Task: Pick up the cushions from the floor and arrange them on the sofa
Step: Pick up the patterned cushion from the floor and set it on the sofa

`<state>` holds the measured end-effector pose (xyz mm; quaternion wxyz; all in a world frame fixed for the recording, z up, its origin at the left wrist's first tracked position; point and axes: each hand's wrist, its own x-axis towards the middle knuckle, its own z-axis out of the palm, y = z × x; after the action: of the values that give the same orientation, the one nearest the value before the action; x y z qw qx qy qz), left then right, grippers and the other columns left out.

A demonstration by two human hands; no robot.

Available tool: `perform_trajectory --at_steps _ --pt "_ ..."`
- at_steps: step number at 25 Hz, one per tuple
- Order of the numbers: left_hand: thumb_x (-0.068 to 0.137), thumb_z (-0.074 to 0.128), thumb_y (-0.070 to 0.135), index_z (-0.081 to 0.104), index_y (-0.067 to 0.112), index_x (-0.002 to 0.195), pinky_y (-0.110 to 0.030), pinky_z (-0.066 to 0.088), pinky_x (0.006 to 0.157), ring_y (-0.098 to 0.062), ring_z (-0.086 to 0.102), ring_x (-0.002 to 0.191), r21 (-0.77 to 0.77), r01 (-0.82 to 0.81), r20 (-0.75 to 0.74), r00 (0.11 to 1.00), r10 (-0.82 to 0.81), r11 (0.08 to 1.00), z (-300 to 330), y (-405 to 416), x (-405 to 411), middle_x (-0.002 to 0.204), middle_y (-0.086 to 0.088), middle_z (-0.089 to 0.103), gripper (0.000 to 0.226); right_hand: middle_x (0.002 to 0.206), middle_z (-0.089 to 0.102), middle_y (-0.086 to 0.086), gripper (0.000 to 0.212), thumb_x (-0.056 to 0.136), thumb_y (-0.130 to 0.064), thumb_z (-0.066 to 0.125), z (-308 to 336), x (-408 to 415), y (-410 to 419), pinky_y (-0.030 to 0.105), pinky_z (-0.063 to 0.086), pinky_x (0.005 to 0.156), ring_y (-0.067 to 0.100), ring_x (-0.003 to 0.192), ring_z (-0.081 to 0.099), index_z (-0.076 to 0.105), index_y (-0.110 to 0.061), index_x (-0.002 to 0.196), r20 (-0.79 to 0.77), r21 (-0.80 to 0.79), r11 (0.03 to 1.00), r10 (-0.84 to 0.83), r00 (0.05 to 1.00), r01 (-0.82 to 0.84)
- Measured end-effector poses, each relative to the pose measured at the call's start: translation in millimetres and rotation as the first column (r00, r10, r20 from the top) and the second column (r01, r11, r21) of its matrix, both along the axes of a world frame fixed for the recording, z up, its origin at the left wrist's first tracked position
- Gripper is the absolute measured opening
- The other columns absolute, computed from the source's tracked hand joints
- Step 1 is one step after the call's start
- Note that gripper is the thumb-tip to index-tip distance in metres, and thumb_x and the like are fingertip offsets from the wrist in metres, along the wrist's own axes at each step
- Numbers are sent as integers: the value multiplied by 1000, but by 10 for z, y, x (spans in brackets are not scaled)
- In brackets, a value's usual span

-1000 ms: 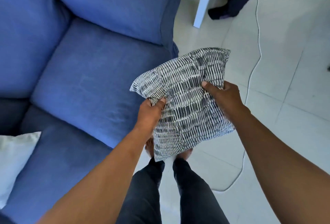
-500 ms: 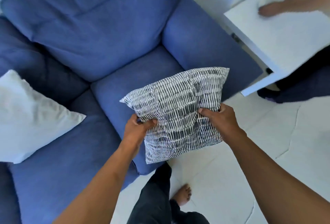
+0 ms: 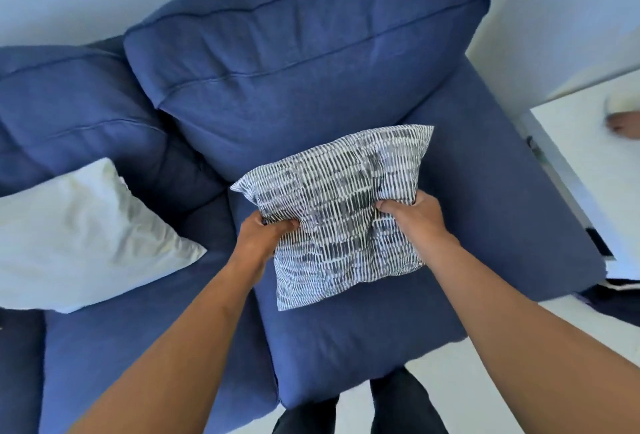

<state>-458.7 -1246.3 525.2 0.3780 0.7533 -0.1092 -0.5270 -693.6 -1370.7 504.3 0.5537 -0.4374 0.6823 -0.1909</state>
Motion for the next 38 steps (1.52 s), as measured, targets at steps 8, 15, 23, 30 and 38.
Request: perform_trajectory --at_steps 8,15,23,30,38 --pt "81 84 -2 67 8 123 -45 61 100 -27 76 111 -153 -175 196 959 204 972 -410 -844 405 119 -9 79 46 103 65 -12 46 84 -14 83 -328 507 -1129 23 55 90 15 100 65 61 -15 124 55 -153 982 124 991 -114" --pt "77 83 1 59 8 127 -42 57 101 -22 69 112 -14 -161 260 952 159 987 -573 -1140 448 113 0 73 57 99 63 2 40 83 -1 70 -401 359 -1743 29 47 75 25 98 66 62 -7 122 -74 -13 940 340 938 -342" --pt "97 71 12 70 20 98 -29 63 74 -9 74 80 -205 -322 182 915 359 924 -178 -1385 650 94 4 77 8 104 75 -4 20 93 -15 76 -57 473 -2109 21 56 72 8 89 71 67 -11 111 101 -141 925 368 924 -353" --pt "89 76 24 68 20 86 -53 62 99 -21 69 91 -190 -334 322 867 380 923 -150 -1202 814 97 -7 73 10 107 73 0 22 91 -9 76 -108 472 -2246 44 60 98 19 102 71 65 -16 109 -4 -160 928 341 940 -338" --pt "105 58 29 65 24 102 -43 61 85 -14 66 90 -184 -442 234 848 476 878 -205 -1138 657 104 0 70 8 117 73 6 34 87 -33 79 -124 384 -2149 50 58 101 26 109 71 63 -20 115 -59 -164 935 307 950 -313"
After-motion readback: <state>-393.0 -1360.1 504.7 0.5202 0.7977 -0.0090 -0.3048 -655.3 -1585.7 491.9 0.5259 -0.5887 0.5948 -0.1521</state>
